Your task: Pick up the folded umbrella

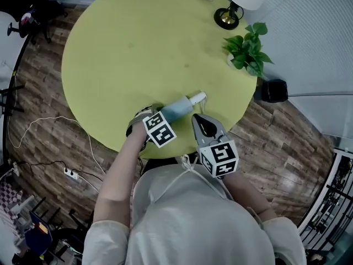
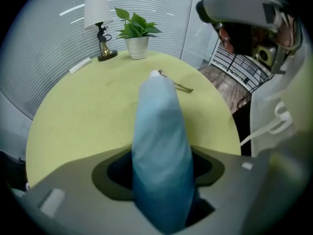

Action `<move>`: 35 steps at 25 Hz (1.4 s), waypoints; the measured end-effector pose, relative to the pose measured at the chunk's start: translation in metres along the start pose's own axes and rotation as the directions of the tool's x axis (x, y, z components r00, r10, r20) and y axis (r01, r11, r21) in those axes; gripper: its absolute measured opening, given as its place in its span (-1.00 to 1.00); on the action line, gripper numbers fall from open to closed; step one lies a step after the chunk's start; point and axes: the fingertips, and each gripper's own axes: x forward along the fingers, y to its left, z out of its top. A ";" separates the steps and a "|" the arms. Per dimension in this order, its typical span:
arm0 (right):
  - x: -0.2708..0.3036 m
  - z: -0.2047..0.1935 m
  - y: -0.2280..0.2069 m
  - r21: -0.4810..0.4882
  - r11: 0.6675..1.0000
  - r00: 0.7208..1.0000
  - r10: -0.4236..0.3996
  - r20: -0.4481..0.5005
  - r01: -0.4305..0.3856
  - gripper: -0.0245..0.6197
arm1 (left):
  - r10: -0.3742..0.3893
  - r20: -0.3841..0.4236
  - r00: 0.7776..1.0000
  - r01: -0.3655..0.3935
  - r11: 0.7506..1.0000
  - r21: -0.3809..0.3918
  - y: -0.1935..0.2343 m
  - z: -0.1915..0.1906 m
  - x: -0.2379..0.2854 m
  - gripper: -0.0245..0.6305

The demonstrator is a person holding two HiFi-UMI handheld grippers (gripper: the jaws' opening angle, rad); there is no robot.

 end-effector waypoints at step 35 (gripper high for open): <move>-0.061 0.123 0.024 -0.093 0.995 0.954 0.066 0.292 -0.041 -0.92 | 0.824 0.503 0.261 -0.277 0.563 -0.778 0.041 0.011 -0.365 0.00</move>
